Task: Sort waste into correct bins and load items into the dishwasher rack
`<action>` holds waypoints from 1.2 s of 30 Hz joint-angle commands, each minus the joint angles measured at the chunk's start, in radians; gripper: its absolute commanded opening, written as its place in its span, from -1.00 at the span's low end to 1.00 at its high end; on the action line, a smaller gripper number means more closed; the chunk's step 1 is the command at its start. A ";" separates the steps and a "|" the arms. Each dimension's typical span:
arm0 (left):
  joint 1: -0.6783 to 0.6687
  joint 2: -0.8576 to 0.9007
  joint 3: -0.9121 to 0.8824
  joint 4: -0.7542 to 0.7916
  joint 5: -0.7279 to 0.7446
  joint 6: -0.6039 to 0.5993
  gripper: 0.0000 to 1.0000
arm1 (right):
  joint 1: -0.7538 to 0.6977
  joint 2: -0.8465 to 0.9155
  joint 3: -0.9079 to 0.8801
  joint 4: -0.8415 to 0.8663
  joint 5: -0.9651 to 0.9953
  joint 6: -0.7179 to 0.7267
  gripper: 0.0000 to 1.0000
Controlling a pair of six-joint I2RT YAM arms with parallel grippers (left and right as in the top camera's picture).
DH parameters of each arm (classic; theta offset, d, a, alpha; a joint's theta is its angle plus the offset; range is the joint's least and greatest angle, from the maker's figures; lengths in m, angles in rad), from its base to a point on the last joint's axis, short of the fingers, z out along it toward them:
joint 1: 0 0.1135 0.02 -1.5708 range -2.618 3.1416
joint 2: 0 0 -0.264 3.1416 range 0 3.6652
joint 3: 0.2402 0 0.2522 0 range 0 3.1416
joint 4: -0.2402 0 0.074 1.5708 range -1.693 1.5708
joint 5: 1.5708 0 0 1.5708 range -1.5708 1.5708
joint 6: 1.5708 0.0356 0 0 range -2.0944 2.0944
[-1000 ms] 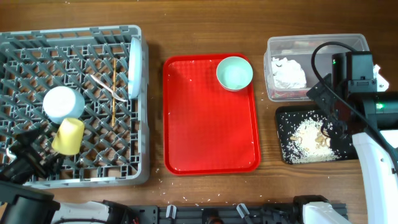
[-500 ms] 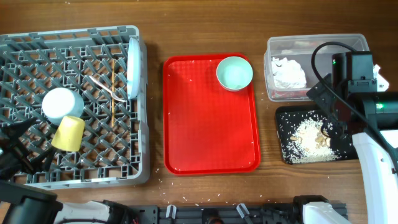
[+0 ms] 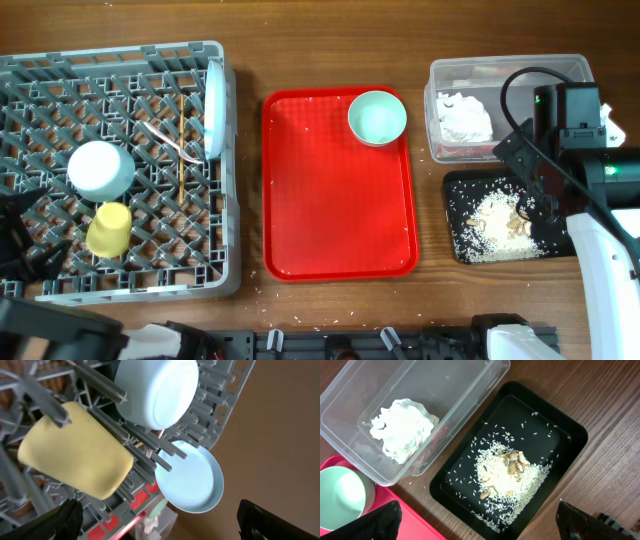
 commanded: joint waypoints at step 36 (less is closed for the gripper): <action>-0.589 -0.203 -0.164 0.272 -0.679 -0.248 -0.92 | -0.003 -0.008 0.005 0.002 -0.002 0.008 0.99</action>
